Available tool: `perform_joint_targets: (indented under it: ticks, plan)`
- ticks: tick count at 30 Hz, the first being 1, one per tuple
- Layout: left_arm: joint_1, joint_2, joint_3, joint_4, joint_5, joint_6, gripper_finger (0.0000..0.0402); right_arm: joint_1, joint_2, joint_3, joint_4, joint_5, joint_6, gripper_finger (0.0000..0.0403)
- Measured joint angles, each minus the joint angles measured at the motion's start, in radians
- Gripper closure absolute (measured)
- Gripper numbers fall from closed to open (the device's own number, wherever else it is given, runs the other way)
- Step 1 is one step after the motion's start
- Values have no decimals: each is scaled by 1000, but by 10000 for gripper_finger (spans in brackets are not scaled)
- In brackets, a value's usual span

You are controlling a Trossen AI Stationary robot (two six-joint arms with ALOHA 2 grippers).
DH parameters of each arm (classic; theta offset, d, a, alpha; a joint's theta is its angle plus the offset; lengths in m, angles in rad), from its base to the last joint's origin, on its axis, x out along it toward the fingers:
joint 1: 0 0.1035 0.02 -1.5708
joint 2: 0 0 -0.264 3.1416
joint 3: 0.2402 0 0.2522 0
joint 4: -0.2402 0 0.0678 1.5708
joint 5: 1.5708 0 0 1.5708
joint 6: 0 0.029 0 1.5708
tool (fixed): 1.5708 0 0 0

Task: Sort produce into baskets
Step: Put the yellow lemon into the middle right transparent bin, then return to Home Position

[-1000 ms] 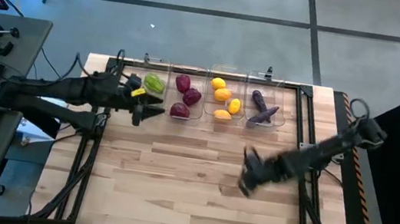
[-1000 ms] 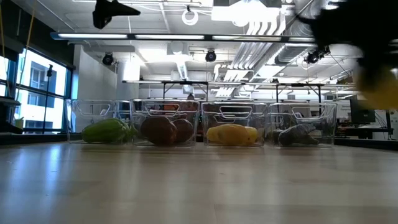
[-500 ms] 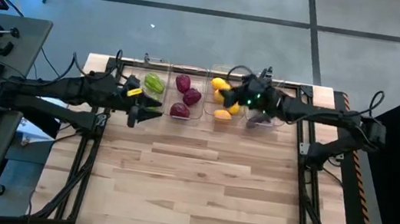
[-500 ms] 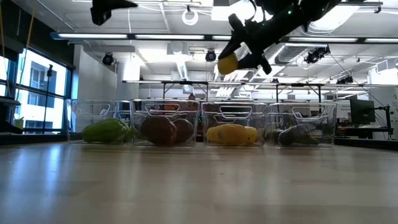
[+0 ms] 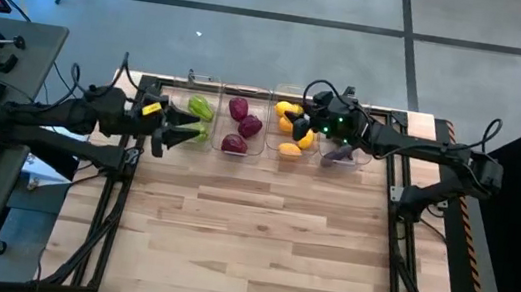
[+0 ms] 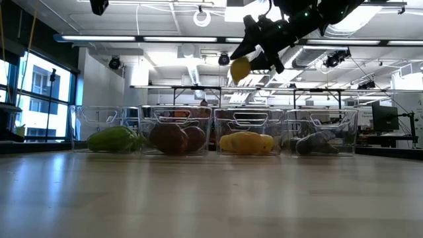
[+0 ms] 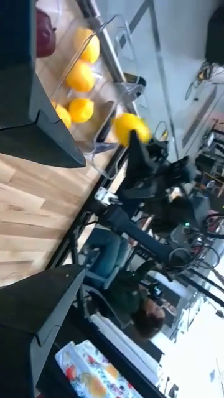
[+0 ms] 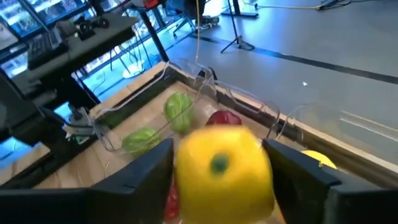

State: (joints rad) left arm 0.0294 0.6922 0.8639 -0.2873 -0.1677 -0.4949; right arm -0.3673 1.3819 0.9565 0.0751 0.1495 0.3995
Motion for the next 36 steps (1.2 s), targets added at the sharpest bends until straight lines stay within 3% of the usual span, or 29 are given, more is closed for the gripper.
perform_joint_targets:
  ticks: [7,9,12,16,19,22,28,33,36]
  plan:
    - [5,-36,0,-16,0,8,149,0,5,11,-23,13,-41,32]
    - [5,-45,0,-29,-1,9,149,-3,4,29,-28,15,-27,11]
    - [5,-57,0,-46,-3,18,149,-13,-10,74,-36,-6,19,19]
    - [5,-71,0,-72,-14,60,149,-22,-63,157,-100,-139,0,32]
    - [5,-72,-5,-86,-78,117,149,-18,-127,211,-227,-255,-73,33]
    - [5,-82,-66,16,-97,165,149,-5,-204,237,-396,-301,-85,33]
    - [-15,-175,-323,277,-55,106,149,52,-373,237,-620,-293,-84,33]
    - [-17,-286,-502,360,-90,34,149,102,-474,237,-679,-122,-35,33]
    - [-17,-363,-555,369,-117,22,149,118,-512,231,-686,-74,-15,33]
